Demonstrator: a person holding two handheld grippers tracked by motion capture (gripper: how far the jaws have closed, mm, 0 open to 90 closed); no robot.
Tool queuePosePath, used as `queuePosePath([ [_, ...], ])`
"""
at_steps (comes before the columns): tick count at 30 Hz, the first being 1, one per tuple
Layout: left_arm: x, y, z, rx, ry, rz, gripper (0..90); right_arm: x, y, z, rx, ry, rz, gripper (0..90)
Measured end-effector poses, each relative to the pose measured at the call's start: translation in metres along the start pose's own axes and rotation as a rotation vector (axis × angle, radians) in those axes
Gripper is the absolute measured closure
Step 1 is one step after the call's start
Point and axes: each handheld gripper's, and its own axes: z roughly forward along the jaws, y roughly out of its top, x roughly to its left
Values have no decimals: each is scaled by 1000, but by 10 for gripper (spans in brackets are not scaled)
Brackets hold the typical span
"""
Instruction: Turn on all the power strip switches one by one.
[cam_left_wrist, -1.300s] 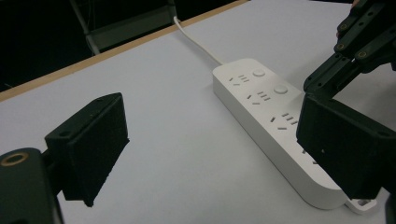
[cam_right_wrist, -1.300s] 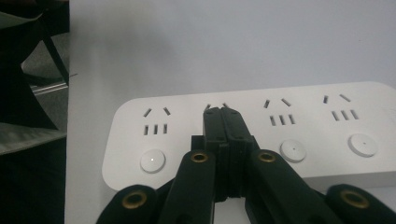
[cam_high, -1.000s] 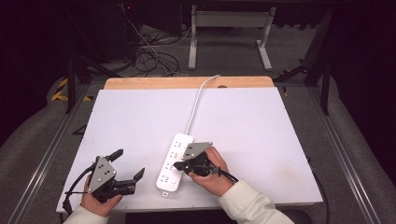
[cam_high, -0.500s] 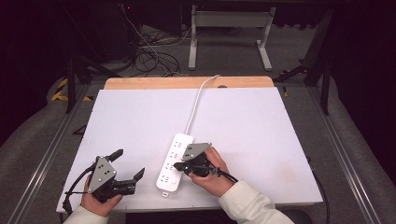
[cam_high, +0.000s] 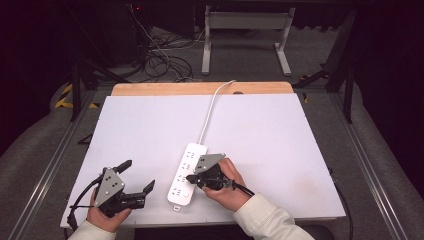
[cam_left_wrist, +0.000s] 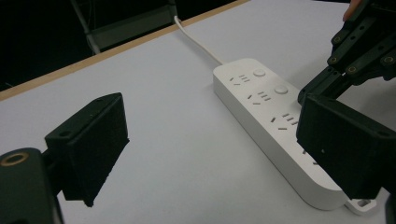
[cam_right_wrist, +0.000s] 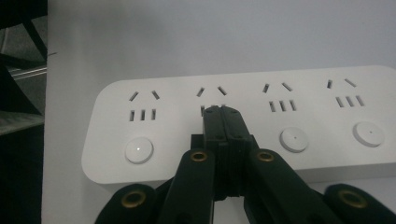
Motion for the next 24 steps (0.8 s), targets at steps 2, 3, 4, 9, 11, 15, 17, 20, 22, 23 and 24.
queuePosePath([
  [2, 0, 0, 0, 0, 0, -1, 93, -1, 0, 0, 2, 4, 4, 900],
  [3, 0, 0, 0, -1, 1, 0, 93, -1, 0, 0, 1, 6, 6, 900],
  [4, 0, 0, 0, 1, 3, 6, 93, -1, 0, 1, 2, 8, 12, 900],
  [9, 0, 0, 1, -1, 1, -1, 93, -3, -1, 1, 5, 21, 35, 900],
  [11, 0, 0, 0, 0, 5, 7, 93, -3, -1, 2, 2, 19, 39, 900],
  [15, 0, 0, -1, -2, -1, 4, 93, -1, 0, -4, -55, -5, 9, 900],
  [17, 1, 0, 0, -3, 1, 4, 93, -2, 5, -14, -152, 7, 38, 900],
  [20, 1, 0, 0, 0, -4, -4, 93, -4, 11, -23, -176, -11, 34, 900],
  [22, 1, 0, 0, -2, -2, 5, 93, -4, 10, -22, -162, -13, 31, 900],
  [23, 1, 0, 0, -1, -2, 7, 93, -4, 9, -22, -157, -16, 32, 900],
  [24, 0, 0, -1, -3, 0, 7, 93, -4, 9, -22, -157, -14, 32, 900],
])
